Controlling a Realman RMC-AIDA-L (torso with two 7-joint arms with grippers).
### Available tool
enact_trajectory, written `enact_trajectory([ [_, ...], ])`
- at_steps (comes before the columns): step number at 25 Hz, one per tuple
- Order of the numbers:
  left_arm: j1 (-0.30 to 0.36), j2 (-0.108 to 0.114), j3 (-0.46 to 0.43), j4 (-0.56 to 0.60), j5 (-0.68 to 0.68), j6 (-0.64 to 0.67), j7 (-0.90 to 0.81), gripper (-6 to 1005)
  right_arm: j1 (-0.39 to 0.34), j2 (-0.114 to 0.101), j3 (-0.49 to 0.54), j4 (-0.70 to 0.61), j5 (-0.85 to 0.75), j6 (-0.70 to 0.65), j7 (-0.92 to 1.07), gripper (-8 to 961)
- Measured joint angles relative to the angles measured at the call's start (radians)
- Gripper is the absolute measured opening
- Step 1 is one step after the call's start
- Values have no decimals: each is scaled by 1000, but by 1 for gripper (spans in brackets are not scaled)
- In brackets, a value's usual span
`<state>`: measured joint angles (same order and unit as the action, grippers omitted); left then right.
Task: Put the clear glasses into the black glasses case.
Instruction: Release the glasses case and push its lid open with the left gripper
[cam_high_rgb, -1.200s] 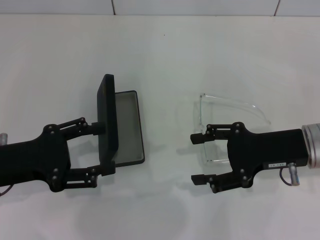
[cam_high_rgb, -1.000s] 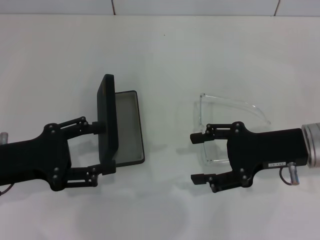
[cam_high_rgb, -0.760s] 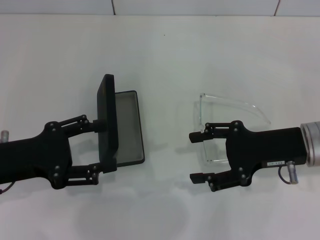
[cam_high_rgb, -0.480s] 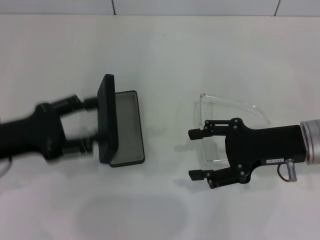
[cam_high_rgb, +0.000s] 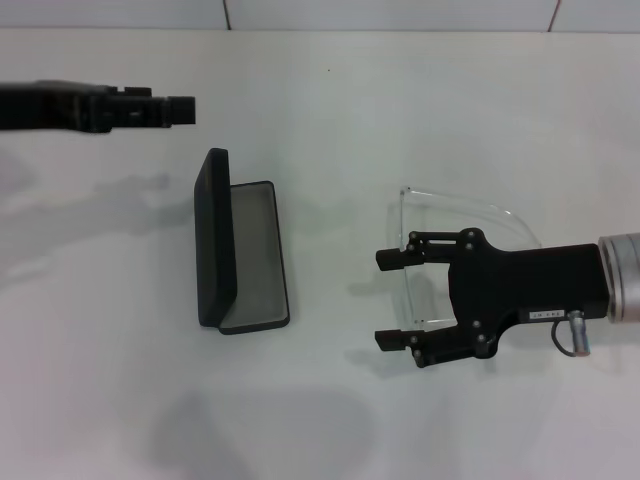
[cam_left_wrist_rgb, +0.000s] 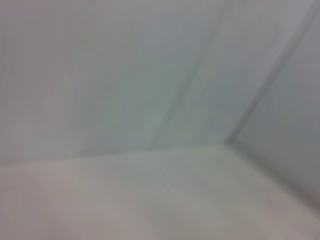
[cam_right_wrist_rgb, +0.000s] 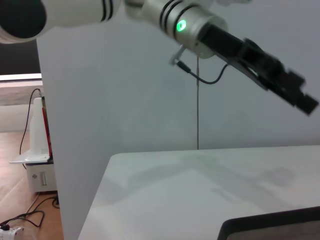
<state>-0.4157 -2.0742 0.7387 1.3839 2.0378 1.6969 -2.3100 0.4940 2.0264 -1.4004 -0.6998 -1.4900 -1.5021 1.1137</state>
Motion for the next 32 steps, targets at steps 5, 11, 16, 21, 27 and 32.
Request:
enact_trajectory([
  [5, -67, 24, 171, 131, 224, 9, -266, 859, -1, 0, 1, 0, 6, 1, 2, 795],
  [11, -96, 23, 425, 246, 412, 20, -449, 847, -1, 1, -2, 0, 16, 2, 1, 795],
  [16, -127, -8, 485, 233, 515, 21, -498, 845, 0, 2, -16, -7, 17, -1, 1, 795],
  [21, -162, -12, 496, 144, 531, 8, -527, 845, -4, 2, -30, -23, 18, 10, -6, 795],
  [27, -189, -13, 501, 33, 533, -47, -540, 844, -8, 1, -31, -26, 18, 10, -30, 795],
  [32, -198, -14, 501, 22, 533, -69, -544, 845, -9, 1, -31, -22, 18, 10, -40, 795],
])
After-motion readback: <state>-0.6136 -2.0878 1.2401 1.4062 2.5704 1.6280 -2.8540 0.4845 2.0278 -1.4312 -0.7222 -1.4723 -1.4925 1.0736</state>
